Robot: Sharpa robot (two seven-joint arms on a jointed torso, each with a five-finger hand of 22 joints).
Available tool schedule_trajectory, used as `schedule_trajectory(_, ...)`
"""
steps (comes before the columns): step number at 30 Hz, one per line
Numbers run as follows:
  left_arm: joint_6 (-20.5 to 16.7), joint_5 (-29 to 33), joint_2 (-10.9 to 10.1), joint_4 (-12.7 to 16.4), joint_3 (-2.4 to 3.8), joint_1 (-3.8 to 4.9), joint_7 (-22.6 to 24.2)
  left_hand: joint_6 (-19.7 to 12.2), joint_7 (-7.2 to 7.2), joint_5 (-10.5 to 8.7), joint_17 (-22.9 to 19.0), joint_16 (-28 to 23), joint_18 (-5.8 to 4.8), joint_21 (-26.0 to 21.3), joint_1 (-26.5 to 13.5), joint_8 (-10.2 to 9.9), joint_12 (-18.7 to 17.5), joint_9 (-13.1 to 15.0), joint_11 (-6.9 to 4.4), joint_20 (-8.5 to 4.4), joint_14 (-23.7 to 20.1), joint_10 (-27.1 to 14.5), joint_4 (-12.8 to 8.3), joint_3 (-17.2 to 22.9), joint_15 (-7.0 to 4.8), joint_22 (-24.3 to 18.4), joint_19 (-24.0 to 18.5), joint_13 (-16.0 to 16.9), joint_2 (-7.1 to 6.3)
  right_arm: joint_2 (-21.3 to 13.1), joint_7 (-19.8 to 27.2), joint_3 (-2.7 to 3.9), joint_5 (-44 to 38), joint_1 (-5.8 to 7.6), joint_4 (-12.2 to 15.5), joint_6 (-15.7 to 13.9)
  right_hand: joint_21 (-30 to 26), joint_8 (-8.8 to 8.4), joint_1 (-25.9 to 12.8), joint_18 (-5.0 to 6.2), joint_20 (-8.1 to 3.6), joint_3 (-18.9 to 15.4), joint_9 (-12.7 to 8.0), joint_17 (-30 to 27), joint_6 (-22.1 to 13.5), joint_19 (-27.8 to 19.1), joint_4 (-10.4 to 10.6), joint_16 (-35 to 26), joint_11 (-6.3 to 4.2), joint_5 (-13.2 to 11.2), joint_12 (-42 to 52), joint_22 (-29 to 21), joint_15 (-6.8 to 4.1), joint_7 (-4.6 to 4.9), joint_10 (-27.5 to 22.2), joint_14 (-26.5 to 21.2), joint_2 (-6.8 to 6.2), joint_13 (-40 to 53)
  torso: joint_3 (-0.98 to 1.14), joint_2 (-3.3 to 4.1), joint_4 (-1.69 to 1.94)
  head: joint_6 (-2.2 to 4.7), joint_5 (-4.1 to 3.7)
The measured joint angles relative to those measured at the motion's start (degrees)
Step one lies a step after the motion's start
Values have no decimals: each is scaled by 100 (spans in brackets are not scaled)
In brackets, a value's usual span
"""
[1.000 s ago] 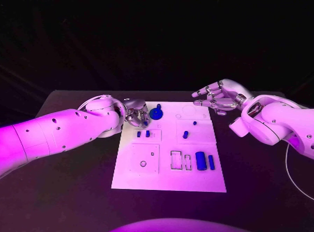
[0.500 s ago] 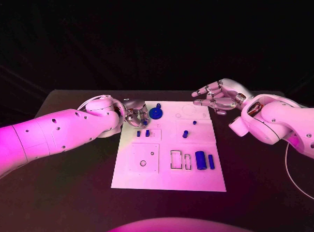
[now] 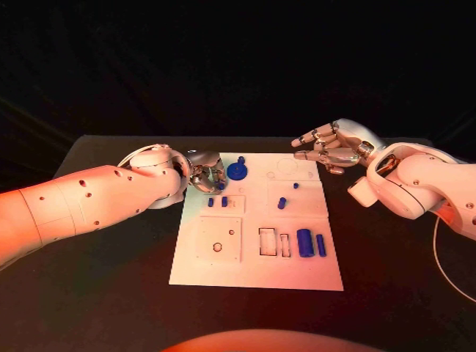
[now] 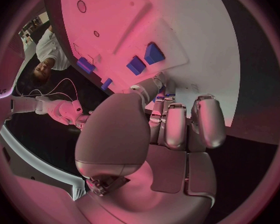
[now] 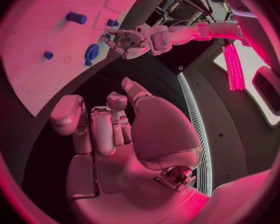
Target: Assemble the parts on the task board
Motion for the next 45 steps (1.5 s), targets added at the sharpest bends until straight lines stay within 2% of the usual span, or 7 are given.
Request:
schedule_trajectory(14,16,4,-18,16,3,1,-9,-187,61,0,-29,0,1,0,-54,-156,-101,-92,56,41,-22,-57,4,39,61,-1,0,-13,-55,6,0,0,0,-4,-14,4,0,0,0,-1,0,0,0,0,0,0,0,0,0,0,0,0,0,0,0,0,0,0,1,1,0,-9,7)
schedule_trajectory(24,2,13,-45,31,3,1,-9,-256,72,0,-47,0,1,0,-75,-178,-152,-122,58,71,-12,-100,-6,61,72,-1,-12,-19,-76,13,0,-1,1,-10,-22,6,0,0,0,-1,0,0,1,0,0,0,0,0,0,0,0,0,0,0,0,0,0,0,-3,1,2,-19,13)
schedule_trajectory(28,-11,22,-60,38,3,1,-8,-300,34,0,-60,0,2,0,-90,-178,-198,-147,62,82,-2,-173,-6,61,82,-2,-1,-34,-91,16,0,-1,1,-14,-27,7,0,0,0,0,0,0,1,0,0,0,0,0,0,0,0,0,0,0,0,0,0,0,-3,0,1,-19,15)
schedule_trajectory(33,-30,43,-76,48,3,1,5,-308,41,0,-79,0,0,-269,-104,-178,-280,-170,87,112,-2,-355,-21,76,82,-202,-93,-77,-105,21,1,-1,1,-18,-34,11,0,0,0,0,0,0,1,0,0,0,0,0,0,0,0,1,0,0,0,0,0,0,-3,0,0,-16,14)
schedule_trajectory(45,-81,67,-107,84,1,-2,27,-327,21,0,-119,0,1,-330,-128,-178,-315,-185,99,132,-4,-488,-21,76,83,-257,-113,-100,-129,27,1,-1,2,-25,-50,16,0,0,0,0,0,0,1,0,0,0,0,0,0,0,0,0,0,0,0,0,0,0,1,-2,-3,-16,12)
